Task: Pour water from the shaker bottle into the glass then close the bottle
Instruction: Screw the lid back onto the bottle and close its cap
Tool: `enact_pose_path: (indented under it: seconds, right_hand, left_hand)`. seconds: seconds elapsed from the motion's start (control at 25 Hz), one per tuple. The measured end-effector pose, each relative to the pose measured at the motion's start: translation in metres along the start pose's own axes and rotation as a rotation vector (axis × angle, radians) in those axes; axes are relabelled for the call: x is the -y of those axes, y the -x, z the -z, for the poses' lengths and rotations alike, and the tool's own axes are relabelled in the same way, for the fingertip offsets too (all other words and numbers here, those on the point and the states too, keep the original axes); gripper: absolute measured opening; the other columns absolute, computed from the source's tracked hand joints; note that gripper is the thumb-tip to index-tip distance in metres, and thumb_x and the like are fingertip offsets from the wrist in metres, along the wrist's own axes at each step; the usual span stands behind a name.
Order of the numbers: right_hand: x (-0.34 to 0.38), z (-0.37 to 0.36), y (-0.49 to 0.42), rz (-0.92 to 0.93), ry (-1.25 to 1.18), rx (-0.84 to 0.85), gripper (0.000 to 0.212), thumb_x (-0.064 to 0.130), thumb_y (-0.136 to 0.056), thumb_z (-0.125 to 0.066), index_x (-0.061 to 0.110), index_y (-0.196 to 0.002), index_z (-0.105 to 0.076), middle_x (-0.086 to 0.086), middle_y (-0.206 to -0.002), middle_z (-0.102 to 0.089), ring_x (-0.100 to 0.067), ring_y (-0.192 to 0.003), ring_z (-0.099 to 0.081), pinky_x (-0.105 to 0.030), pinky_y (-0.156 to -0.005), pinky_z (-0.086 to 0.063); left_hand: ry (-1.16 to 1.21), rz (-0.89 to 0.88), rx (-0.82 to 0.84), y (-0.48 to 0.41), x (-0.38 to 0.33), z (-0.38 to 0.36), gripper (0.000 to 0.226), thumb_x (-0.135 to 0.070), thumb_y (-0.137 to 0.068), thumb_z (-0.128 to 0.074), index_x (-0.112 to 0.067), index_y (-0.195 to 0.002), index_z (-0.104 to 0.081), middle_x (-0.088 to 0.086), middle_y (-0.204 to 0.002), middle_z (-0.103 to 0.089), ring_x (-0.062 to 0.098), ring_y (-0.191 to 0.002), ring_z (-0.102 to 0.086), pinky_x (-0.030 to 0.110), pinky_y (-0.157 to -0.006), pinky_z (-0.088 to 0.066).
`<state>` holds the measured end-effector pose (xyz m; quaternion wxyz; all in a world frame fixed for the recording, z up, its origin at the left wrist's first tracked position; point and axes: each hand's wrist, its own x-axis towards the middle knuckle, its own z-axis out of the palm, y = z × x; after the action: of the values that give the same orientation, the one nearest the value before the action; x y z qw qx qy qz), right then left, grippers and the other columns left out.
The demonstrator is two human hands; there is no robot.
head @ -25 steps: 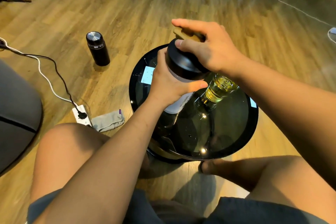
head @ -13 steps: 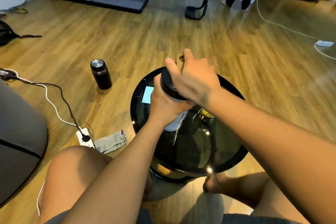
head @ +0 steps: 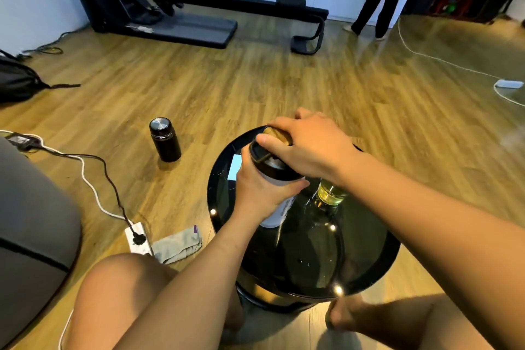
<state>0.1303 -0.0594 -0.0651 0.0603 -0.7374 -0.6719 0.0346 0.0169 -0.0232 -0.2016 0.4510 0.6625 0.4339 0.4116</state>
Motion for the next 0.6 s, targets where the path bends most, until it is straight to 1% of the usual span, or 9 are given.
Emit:
enact_pose_path:
  seconds: [0.12, 0.16, 0.24, 0.32, 0.36, 0.44, 0.48, 0.52, 0.6]
  right_hand:
    - [0.009, -0.009, 0.008, -0.078, 0.161, -0.106, 0.079, 0.080, -0.085, -0.015, 0.018, -0.118, -0.054, -0.018, -0.101, -0.054, -0.037, -0.081, -0.053, -0.041, -0.071, -0.043]
    - [0.010, -0.009, 0.010, -0.090, 0.176, -0.109, 0.083, 0.082, -0.084, -0.016, 0.016, -0.117, -0.053, -0.016, -0.097, -0.051, -0.034, -0.072, -0.050, -0.039, -0.065, -0.041]
    - [0.007, -0.005, 0.011, -0.120, 0.186, -0.073, 0.089, 0.086, -0.078, -0.019, 0.014, -0.118, -0.052, -0.010, -0.092, -0.043, -0.028, -0.069, -0.045, -0.037, -0.061, -0.037]
    - [-0.002, 0.003, 0.006, -0.120, 0.182, 0.013, 0.092, 0.088, -0.076, -0.023, 0.016, -0.127, -0.050, -0.012, -0.101, -0.049, -0.028, -0.084, -0.052, -0.036, -0.067, -0.041]
    - [-0.006, 0.008, 0.003, -0.079, 0.148, 0.074, 0.090, 0.087, -0.077, -0.029, 0.021, -0.137, -0.044, -0.014, -0.117, -0.051, -0.030, -0.101, -0.054, -0.037, -0.074, -0.045]
    - [-0.014, 0.015, 0.000, 0.079, 0.070, 0.152, 0.084, 0.077, -0.083, -0.044, 0.038, -0.153, -0.018, -0.009, -0.155, -0.031, -0.029, -0.136, -0.037, -0.039, -0.095, -0.043]
    - [-0.017, 0.015, 0.001, 0.139, 0.028, 0.172, 0.083, 0.071, -0.086, -0.047, 0.043, -0.154, -0.009, -0.004, -0.162, -0.023, -0.026, -0.143, -0.030, -0.037, -0.100, -0.039]
    - [-0.017, 0.012, 0.004, 0.158, -0.027, 0.182, 0.082, 0.067, -0.089, -0.047, 0.043, -0.155, -0.006, -0.002, -0.162, -0.024, -0.025, -0.144, -0.030, -0.035, -0.102, -0.037]
    - [-0.014, 0.000, 0.010, 0.078, -0.103, 0.131, 0.085, 0.071, -0.088, -0.041, 0.035, -0.157, -0.007, -0.009, -0.157, -0.034, -0.031, -0.140, -0.036, -0.037, -0.104, -0.037]
  left_hand:
    - [0.012, 0.024, 0.013, 0.000, 0.001, -0.001, 0.089, -0.055, -0.044, -0.098, -0.064, -0.107, -0.035, -0.016, -0.105, -0.067, -0.012, -0.092, -0.064, 0.008, -0.064, -0.049]
    - [0.018, 0.017, 0.008, 0.001, 0.002, -0.001, 0.086, -0.052, -0.046, -0.099, -0.061, -0.106, -0.038, -0.015, -0.101, -0.067, -0.012, -0.090, -0.063, 0.007, -0.061, -0.047]
    - [0.032, 0.005, -0.002, 0.001, 0.003, -0.001, 0.081, -0.047, -0.048, -0.099, -0.046, -0.106, -0.043, -0.012, -0.096, -0.067, -0.008, -0.087, -0.064, 0.006, -0.058, -0.046]
    - [0.036, 0.000, -0.009, 0.001, 0.003, -0.002, 0.081, -0.048, -0.048, -0.100, -0.052, -0.105, -0.042, -0.014, -0.097, -0.068, -0.011, -0.090, -0.064, 0.005, -0.061, -0.046]
    - [0.032, -0.009, -0.016, 0.001, 0.001, -0.002, 0.085, -0.047, -0.048, -0.101, -0.060, -0.105, -0.039, -0.016, -0.100, -0.067, -0.015, -0.094, -0.062, 0.002, -0.065, -0.046]
    - [0.023, -0.037, -0.029, 0.002, 0.000, 0.000, 0.093, -0.044, -0.050, -0.102, -0.071, -0.107, -0.034, -0.021, -0.107, -0.064, -0.022, -0.100, -0.058, -0.001, -0.072, -0.044]
    - [0.019, -0.047, -0.032, 0.002, 0.000, 0.000, 0.093, -0.044, -0.050, -0.102, -0.069, -0.110, -0.035, -0.022, -0.109, -0.064, -0.022, -0.101, -0.057, -0.001, -0.073, -0.044]
    - [0.017, -0.048, -0.029, 0.002, 0.001, -0.001, 0.092, -0.044, -0.051, -0.102, -0.061, -0.115, -0.038, -0.021, -0.109, -0.065, -0.020, -0.101, -0.058, 0.000, -0.072, -0.044]
    - [0.019, -0.032, -0.014, 0.003, 0.002, -0.002, 0.088, -0.042, -0.051, -0.101, -0.046, -0.115, -0.040, -0.020, -0.101, -0.066, -0.020, -0.093, -0.060, 0.000, -0.064, -0.044]
